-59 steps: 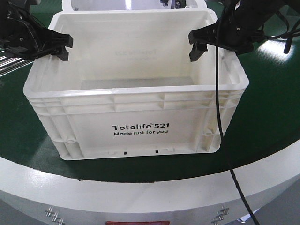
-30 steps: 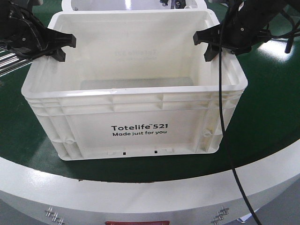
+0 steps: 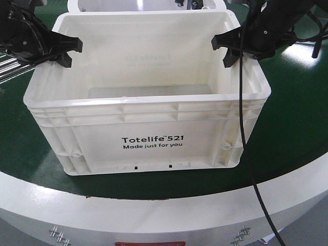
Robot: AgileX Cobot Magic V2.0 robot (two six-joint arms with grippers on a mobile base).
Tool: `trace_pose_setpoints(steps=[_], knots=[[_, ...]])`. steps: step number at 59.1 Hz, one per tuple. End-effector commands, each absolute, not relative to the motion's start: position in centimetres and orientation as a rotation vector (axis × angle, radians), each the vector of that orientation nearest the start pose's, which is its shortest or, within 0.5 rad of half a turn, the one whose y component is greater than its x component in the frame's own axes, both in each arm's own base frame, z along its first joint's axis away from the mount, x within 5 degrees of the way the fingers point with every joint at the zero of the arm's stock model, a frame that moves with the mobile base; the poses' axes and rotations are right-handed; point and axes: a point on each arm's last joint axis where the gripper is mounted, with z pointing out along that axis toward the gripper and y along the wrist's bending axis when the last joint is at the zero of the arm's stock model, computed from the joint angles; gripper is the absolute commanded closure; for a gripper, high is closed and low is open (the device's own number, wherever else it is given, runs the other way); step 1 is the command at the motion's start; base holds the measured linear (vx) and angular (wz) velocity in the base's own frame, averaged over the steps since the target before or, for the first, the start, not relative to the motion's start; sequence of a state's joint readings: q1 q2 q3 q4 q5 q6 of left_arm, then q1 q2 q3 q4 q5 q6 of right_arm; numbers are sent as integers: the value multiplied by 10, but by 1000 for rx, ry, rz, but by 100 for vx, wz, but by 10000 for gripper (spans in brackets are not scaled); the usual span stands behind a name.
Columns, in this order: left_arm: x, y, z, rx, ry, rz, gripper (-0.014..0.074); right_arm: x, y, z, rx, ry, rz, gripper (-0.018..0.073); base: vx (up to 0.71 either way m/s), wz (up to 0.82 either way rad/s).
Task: Place moving items into box and shelve
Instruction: 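Close both grippers on the crate side walls, then lift the crate with both grippers off the conveyor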
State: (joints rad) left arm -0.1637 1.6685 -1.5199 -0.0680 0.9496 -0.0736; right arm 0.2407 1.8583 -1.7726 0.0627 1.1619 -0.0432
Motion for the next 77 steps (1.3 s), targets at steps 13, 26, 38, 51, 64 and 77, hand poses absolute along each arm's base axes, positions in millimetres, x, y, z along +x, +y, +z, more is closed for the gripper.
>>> trace_pose_setpoints(steps=[13,26,38,51,64,77], knots=[[335,-63,389,93,2360,-231,616,370,111,372,-383,2541,313,572,0,0],[322,-61,410,87,2275,-250,616,356,108,394,-378,2478,325,572,0,0],[311,-61,421,83,2245,-273,616,342,108,415,-367,2414,385,572,0,0],[300,-63,431,91,2218,-336,616,328,108,430,-363,2373,439,572,0,0],[294,-65,437,85,2199,-380,616,323,111,435,-358,2361,510,572,0,0],[291,-64,438,87,2198,-379,616,322,111,435,-360,2367,520,571,0,0]])
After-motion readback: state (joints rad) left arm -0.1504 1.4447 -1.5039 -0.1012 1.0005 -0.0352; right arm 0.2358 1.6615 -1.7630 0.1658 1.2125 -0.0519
